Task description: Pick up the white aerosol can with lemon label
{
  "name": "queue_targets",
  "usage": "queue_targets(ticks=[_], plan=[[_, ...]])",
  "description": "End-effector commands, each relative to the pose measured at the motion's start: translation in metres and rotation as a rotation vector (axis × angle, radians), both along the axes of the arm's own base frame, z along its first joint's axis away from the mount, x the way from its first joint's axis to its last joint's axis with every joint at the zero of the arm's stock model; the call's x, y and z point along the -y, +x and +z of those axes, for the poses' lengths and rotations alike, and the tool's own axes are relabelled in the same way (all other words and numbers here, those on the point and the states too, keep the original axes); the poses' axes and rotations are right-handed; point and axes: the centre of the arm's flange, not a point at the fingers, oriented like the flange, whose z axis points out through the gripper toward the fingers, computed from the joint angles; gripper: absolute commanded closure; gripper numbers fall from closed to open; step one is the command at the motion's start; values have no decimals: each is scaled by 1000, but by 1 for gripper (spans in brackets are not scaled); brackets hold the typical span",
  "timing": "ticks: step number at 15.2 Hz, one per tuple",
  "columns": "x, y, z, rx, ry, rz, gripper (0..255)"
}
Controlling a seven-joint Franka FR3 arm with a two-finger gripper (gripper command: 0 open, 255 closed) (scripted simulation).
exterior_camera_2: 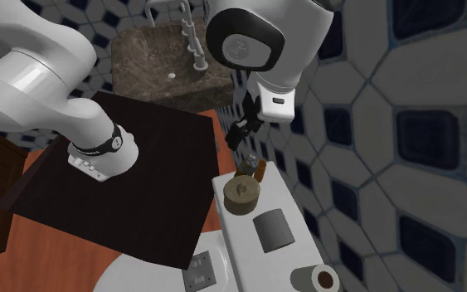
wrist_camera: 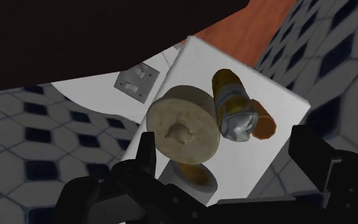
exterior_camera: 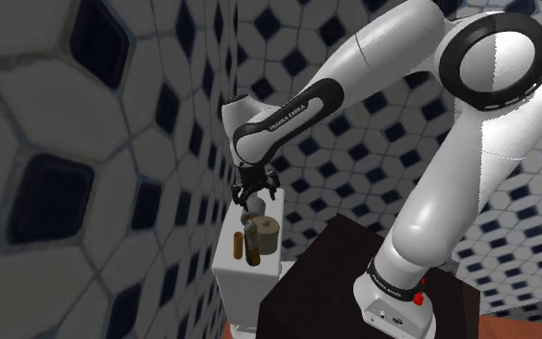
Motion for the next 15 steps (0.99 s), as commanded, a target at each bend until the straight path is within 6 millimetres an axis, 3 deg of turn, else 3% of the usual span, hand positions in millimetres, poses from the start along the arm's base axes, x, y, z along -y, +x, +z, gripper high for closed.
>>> queue_targets(ticks=[1,6,15], plan=[[-5,10,-24,-18,-23,-26,0],[-17,38,-90,-62,-80,-86,0],[-18,38,-132,-63,-82,-88,0]])
